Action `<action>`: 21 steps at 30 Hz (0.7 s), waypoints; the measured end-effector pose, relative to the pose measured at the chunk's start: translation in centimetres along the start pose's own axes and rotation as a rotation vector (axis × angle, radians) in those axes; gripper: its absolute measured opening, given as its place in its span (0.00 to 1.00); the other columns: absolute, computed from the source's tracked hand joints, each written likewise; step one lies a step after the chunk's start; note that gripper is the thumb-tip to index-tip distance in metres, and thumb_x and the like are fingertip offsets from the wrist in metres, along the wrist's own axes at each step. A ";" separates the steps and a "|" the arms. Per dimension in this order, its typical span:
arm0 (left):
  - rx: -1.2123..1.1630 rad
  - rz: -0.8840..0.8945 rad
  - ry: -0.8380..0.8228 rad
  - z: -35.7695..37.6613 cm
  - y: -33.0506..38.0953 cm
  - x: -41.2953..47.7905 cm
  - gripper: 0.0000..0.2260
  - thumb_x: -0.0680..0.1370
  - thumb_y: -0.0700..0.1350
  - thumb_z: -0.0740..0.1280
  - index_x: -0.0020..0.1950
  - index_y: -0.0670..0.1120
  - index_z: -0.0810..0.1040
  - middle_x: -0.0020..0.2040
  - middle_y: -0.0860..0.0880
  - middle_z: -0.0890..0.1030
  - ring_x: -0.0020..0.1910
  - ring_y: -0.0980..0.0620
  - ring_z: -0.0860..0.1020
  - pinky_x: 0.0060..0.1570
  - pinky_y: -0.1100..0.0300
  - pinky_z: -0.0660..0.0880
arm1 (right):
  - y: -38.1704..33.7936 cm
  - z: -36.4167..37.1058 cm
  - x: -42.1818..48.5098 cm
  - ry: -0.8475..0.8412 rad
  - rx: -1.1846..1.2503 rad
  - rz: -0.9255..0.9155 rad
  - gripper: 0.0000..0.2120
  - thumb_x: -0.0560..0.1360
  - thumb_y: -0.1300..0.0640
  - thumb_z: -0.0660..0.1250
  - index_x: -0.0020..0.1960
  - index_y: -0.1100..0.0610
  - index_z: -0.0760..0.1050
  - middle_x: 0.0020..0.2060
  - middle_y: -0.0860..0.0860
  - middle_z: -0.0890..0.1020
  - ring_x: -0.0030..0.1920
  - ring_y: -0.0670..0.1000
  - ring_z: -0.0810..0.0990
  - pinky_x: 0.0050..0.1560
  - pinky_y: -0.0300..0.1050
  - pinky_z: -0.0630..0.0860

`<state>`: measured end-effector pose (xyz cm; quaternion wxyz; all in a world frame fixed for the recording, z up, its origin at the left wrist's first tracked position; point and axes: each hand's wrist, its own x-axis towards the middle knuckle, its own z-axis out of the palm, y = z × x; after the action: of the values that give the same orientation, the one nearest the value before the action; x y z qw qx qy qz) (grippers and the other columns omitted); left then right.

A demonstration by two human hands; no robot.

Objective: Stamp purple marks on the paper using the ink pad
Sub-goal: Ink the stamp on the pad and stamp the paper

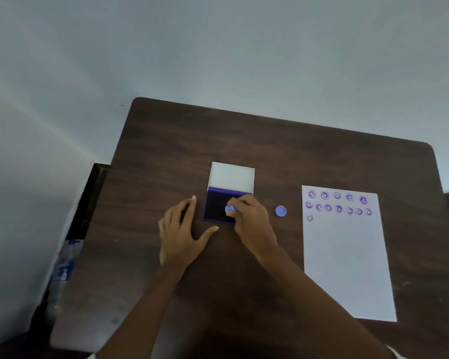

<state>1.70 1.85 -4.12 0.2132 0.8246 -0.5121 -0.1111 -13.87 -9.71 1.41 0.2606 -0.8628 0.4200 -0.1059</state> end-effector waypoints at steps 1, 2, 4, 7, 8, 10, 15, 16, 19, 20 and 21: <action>0.037 0.018 -0.019 0.1 0.1 0.0 0.39 0.72 0.71 0.61 0.77 0.51 0.62 0.71 0.49 0.68 0.68 0.47 0.67 0.63 0.45 0.66 | 0.1 0.4 0.3 -0.042 -0.038 0.002 0.14 0.73 0.63 0.70 0.58 0.59 0.77 0.55 0.54 0.79 0.54 0.50 0.78 0.57 0.43 0.76; 0.068 0.038 -0.030 0.3 0.0 0.0 0.39 0.72 0.72 0.60 0.77 0.52 0.63 0.72 0.49 0.67 0.68 0.47 0.67 0.62 0.45 0.66 | 0.2 0.8 0.5 -0.070 -0.059 0.009 0.16 0.73 0.62 0.70 0.60 0.58 0.76 0.56 0.54 0.78 0.55 0.50 0.77 0.57 0.41 0.75; 0.108 0.072 -0.032 0.4 0.0 0.0 0.37 0.73 0.72 0.59 0.76 0.53 0.65 0.73 0.49 0.68 0.68 0.46 0.67 0.62 0.44 0.66 | 0.3 1.5 0.6 -0.076 -0.087 0.012 0.17 0.73 0.61 0.70 0.61 0.57 0.75 0.57 0.53 0.77 0.56 0.50 0.77 0.57 0.41 0.74; 0.102 0.064 -0.021 0.7 -0.1 0.3 0.34 0.72 0.72 0.61 0.74 0.56 0.69 0.72 0.50 0.68 0.67 0.46 0.67 0.61 0.46 0.66 | 0.2 2.2 0.5 -0.059 -0.150 -0.025 0.19 0.69 0.62 0.73 0.59 0.57 0.74 0.55 0.54 0.78 0.55 0.51 0.77 0.55 0.45 0.78; 0.088 0.054 -0.017 0.7 -0.1 0.5 0.34 0.72 0.72 0.61 0.73 0.57 0.69 0.72 0.50 0.69 0.67 0.47 0.67 0.60 0.47 0.66 | 0.2 2.2 0.5 -0.058 -0.158 -0.039 0.20 0.68 0.62 0.74 0.58 0.57 0.74 0.54 0.54 0.78 0.55 0.51 0.77 0.54 0.46 0.79; 0.074 0.037 -0.002 0.8 0.0 0.8 0.33 0.71 0.72 0.62 0.72 0.58 0.70 0.70 0.50 0.70 0.65 0.48 0.69 0.58 0.48 0.67 | 0.4 2.2 0.6 -0.079 -0.169 -0.077 0.22 0.66 0.62 0.76 0.58 0.56 0.73 0.54 0.54 0.78 0.55 0.52 0.77 0.52 0.47 0.80; 0.115 0.060 0.011 1.4 -0.2 1.1 0.31 0.72 0.71 0.61 0.72 0.59 0.70 0.68 0.49 0.71 0.64 0.47 0.70 0.56 0.48 0.68 | 1.3 1.7 1.3 -0.128 -0.228 -0.214 0.25 0.65 0.62 0.76 0.59 0.56 0.71 0.53 0.53 0.78 0.53 0.52 0.76 0.47 0.47 0.81; 0.125 0.064 0.004 1.4 -0.2 1.1 0.31 0.72 0.71 0.61 0.72 0.59 0.70 0.68 0.49 0.71 0.64 0.47 0.70 0.56 0.48 0.68 | 1.3 1.6 1.4 -0.144 -0.233 -0.232 0.24 0.66 0.62 0.75 0.59 0.56 0.72 0.53 0.53 0.78 0.53 0.52 0.76 0.47 0.47 0.81; 0.182 0.071 -0.026 1.0 0.0 1.0 0.32 0.74 0.71 0.60 0.73 0.57 0.69 0.69 0.48 0.70 0.65 0.47 0.69 0.57 0.47 0.67 | 0.8 1.2 1.4 -0.151 -0.239 -0.240 0.22 0.67 0.62 0.74 0.58 0.57 0.72 0.53 0.54 0.77 0.53 0.53 0.76 0.47 0.49 0.81; 0.203 0.081 -0.033 0.8 0.2 0.9 0.31 0.75 0.70 0.59 0.73 0.55 0.69 0.70 0.47 0.70 0.65 0.46 0.70 0.58 0.46 0.66 | 0.5 1.1 1.3 -0.137 -0.215 -0.216 0.20 0.68 0.63 0.73 0.58 0.58 0.73 0.53 0.55 0.77 0.53 0.54 0.76 0.48 0.49 0.80; 0.217 0.098 -0.041 0.7 0.5 0.9 0.31 0.76 0.69 0.57 0.74 0.53 0.69 0.70 0.47 0.70 0.66 0.46 0.70 0.61 0.45 0.66 | 0.3 1.1 1.4 -0.120 -0.176 -0.178 0.18 0.69 0.64 0.72 0.58 0.58 0.74 0.53 0.55 0.77 0.54 0.54 0.75 0.50 0.50 0.80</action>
<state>1.43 0.74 -4.53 0.1174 0.8144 -0.5650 -0.0614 -12.81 -10.56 0.27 0.1978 -0.9210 0.3332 -0.0396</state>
